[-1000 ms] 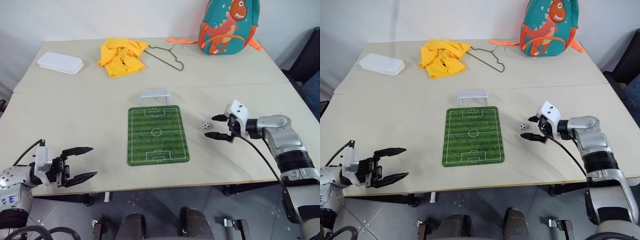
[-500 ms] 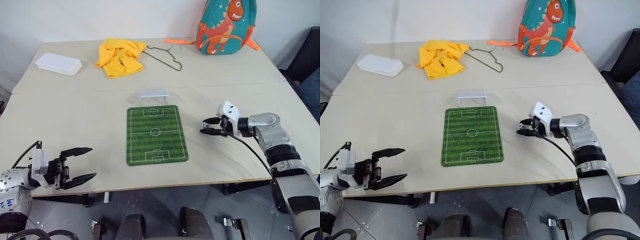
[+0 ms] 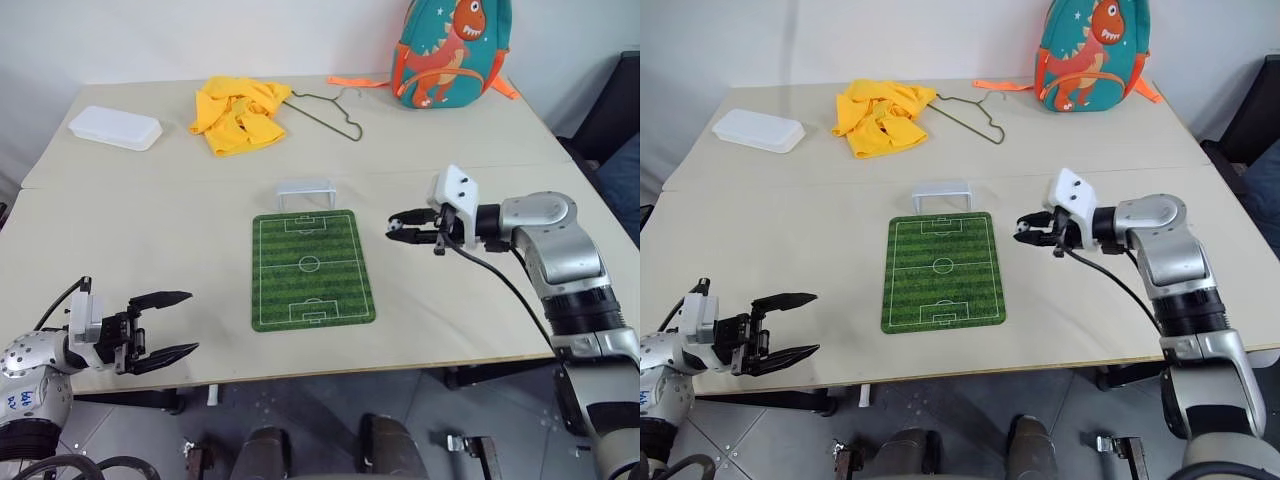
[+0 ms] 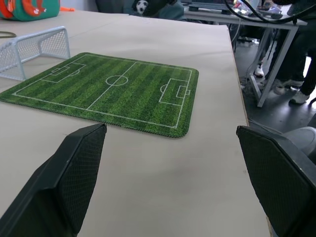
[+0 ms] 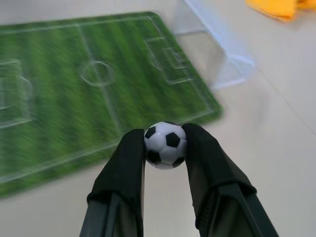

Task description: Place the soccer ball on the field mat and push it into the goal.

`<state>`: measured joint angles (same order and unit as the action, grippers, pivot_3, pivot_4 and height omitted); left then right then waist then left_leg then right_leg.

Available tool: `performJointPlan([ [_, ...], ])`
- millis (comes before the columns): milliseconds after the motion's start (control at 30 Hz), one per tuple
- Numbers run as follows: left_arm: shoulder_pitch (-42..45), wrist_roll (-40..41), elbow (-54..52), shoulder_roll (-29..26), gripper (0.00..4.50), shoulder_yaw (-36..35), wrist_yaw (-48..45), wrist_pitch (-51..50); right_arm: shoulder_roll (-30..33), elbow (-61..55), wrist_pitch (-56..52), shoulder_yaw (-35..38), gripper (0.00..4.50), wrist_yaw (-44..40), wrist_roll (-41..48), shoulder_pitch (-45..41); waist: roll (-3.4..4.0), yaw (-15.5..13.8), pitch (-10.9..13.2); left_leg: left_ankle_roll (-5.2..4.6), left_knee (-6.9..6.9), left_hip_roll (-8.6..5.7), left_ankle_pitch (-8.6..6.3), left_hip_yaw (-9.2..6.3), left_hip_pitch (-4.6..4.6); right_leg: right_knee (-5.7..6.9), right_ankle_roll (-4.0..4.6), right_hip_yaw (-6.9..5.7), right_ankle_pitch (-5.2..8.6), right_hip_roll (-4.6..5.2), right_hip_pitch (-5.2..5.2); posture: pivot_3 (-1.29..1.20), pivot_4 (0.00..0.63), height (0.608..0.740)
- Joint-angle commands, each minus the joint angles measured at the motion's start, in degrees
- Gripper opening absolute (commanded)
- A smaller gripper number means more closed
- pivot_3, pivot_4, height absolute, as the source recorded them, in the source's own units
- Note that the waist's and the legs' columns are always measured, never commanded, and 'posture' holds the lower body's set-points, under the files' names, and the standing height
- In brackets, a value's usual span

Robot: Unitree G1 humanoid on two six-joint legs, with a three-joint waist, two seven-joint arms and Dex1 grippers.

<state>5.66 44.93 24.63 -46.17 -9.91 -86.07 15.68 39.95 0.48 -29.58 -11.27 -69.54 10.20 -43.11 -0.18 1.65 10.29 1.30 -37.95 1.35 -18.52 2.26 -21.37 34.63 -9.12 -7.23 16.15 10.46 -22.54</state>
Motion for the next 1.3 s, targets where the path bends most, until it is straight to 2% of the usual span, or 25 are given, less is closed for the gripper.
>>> performJointPlan([
  [33, -0.1, 1.8, -1.5, -0.8, 4.5, 2.3, -6.4, 1.1, -1.6, -15.2, -13.8, -6.8, 0.84, 2.0, 1.6, 0.8, 0.0, 0.0, 0.0, 0.02, -0.01, 0.06, -0.03, 0.03, 0.0, 0.0, 0.03, 0.0, 0.0, -0.05, -0.01, 0.0, 0.15, 0.74],
  [200, 0.4, 3.2, -1.3, -1.5, 4.5, 5.3, -6.4, 3.0, -6.0, -18.3, -18.4, -13.3, 0.84, 5.1, 0.8, -0.4, -0.01, -0.2, 0.0, 0.0, -0.08, 0.09, -0.08, 0.04, -0.02, 0.0, 0.06, 0.01, -0.01, -0.08, -0.02, 0.0, 0.15, 0.74],
  [500, 1.3, 3.7, 0.0, -0.8, 4.5, 6.5, -6.4, 4.8, -12.1, -8.4, -13.0, -21.8, 0.84, 7.0, -3.9, -3.6, -0.01, 0.0, 0.0, -0.01, -0.11, 0.1, -0.11, 0.07, -0.05, 0.02, 0.07, -0.01, 0.0, -0.11, -0.06, 0.0, 0.15, 0.74],
  [800, 0.5, 3.4, -0.4, -0.5, 4.5, 5.1, -6.4, 4.8, -13.2, -3.8, -9.4, -23.4, 0.84, 4.8, -5.5, -4.2, -0.01, 0.0, 0.0, -0.02, -0.11, 0.12, -0.11, 0.11, -0.05, 0.01, 0.07, 0.0, 0.0, -0.11, -0.08, 0.0, 0.15, 0.74],
  [1300, 0.0, 2.3, -1.1, 1.2, 4.5, 3.4, -6.4, 4.3, -13.4, -5.9, -9.9, -23.5, 0.84, 3.6, -5.9, -3.2, -0.02, 0.1, 0.0, 0.0, -0.11, 0.15, -0.12, 0.11, -0.05, 0.01, 0.07, -0.01, 0.0, -0.13, -0.08, 0.0, 0.15, 0.74],
])
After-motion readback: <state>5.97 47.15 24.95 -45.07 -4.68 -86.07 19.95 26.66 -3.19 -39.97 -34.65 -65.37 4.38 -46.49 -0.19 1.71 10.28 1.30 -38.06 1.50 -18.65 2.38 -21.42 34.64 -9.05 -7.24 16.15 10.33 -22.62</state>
